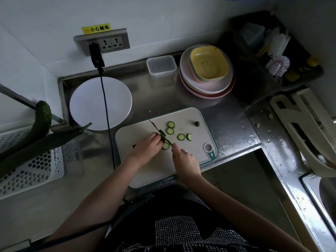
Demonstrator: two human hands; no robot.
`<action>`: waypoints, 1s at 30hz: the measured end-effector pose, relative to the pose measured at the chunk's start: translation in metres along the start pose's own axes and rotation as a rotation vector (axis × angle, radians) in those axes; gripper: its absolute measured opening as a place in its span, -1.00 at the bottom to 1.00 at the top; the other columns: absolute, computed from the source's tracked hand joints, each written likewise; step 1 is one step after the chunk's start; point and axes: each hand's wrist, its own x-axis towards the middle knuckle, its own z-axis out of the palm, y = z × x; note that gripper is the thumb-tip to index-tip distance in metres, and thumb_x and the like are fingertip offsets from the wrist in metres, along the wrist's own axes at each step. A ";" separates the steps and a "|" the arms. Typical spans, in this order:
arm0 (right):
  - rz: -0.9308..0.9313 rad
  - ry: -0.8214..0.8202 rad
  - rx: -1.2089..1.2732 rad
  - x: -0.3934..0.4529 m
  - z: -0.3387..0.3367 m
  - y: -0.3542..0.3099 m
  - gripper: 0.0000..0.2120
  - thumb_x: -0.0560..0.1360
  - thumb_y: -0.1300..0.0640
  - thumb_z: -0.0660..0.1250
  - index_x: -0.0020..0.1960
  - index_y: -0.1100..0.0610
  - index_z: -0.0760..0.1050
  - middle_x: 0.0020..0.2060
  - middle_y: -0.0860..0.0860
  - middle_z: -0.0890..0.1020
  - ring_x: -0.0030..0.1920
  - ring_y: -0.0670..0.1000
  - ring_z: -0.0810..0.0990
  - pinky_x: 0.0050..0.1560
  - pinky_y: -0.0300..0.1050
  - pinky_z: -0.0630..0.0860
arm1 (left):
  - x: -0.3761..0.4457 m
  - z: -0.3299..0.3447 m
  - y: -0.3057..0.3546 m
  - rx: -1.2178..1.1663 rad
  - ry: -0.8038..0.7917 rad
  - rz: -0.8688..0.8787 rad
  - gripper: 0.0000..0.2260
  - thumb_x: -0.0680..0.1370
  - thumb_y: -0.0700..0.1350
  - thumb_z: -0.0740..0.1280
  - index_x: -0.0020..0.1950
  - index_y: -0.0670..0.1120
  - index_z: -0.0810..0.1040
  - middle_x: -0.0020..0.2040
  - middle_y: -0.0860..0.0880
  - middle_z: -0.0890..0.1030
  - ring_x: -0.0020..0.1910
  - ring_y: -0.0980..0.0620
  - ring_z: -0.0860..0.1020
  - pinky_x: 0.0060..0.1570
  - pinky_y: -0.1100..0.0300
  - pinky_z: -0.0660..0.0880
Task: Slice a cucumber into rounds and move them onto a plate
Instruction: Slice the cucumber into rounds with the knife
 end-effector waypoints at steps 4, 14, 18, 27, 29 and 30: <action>-0.006 -0.013 0.000 0.002 0.004 -0.001 -0.90 0.60 0.24 0.11 0.10 0.14 0.26 -0.24 0.12 0.56 -0.31 0.19 0.60 -0.32 0.04 0.56 | -0.001 0.000 0.000 -0.016 -0.003 -0.021 -0.68 0.21 -0.39 0.52 -0.07 -0.27 0.60 -0.09 -0.19 0.57 -0.06 -0.14 0.52 -0.35 0.05 0.58; 0.018 -0.075 0.025 0.009 0.005 0.002 -0.87 0.58 0.27 0.09 0.11 0.12 0.23 -0.19 0.16 0.58 -0.25 0.20 0.59 -0.26 0.04 0.54 | 0.000 0.001 0.002 -0.072 0.053 -0.046 -0.73 0.25 -0.42 0.48 -0.11 -0.26 0.55 -0.05 -0.19 0.57 0.03 -0.11 0.41 -0.42 0.03 0.58; 0.041 -0.077 0.065 0.011 0.001 0.004 -0.92 0.61 0.21 0.08 0.10 0.12 0.24 -0.18 0.17 0.59 -0.21 0.22 0.60 -0.22 0.07 0.55 | 0.000 -0.001 0.002 -0.081 0.047 -0.043 -0.71 0.24 -0.43 0.46 -0.07 -0.28 0.56 -0.03 -0.22 0.56 0.05 -0.12 0.39 -0.40 0.02 0.59; 0.206 0.024 0.467 -0.001 -0.017 0.022 -0.87 0.62 0.10 0.10 -0.02 0.14 0.35 -0.33 0.12 0.54 -0.32 0.17 0.52 -0.35 -0.02 0.42 | 0.003 -0.011 0.002 -0.026 -0.013 0.016 -0.62 0.14 -0.40 0.56 -0.09 -0.25 0.61 -0.11 -0.17 0.59 -0.11 -0.14 0.59 -0.29 0.06 0.60; 0.233 0.046 0.506 0.000 -0.020 0.026 -0.86 0.61 0.10 0.13 -0.06 0.13 0.38 -0.34 0.09 0.53 -0.34 0.13 0.51 -0.35 -0.06 0.41 | 0.005 -0.014 0.003 0.013 -0.014 0.030 -0.61 0.09 -0.38 0.57 -0.13 -0.22 0.61 -0.14 -0.13 0.59 -0.15 -0.11 0.59 -0.24 0.09 0.57; 0.242 0.059 0.507 0.000 -0.021 0.028 -0.87 0.61 0.10 0.14 -0.06 0.13 0.39 -0.34 0.10 0.54 -0.33 0.13 0.52 -0.34 -0.06 0.42 | 0.006 -0.015 0.003 0.024 -0.002 0.039 -0.62 0.09 -0.37 0.58 -0.15 -0.21 0.61 -0.15 -0.12 0.59 -0.15 -0.11 0.58 -0.21 0.09 0.56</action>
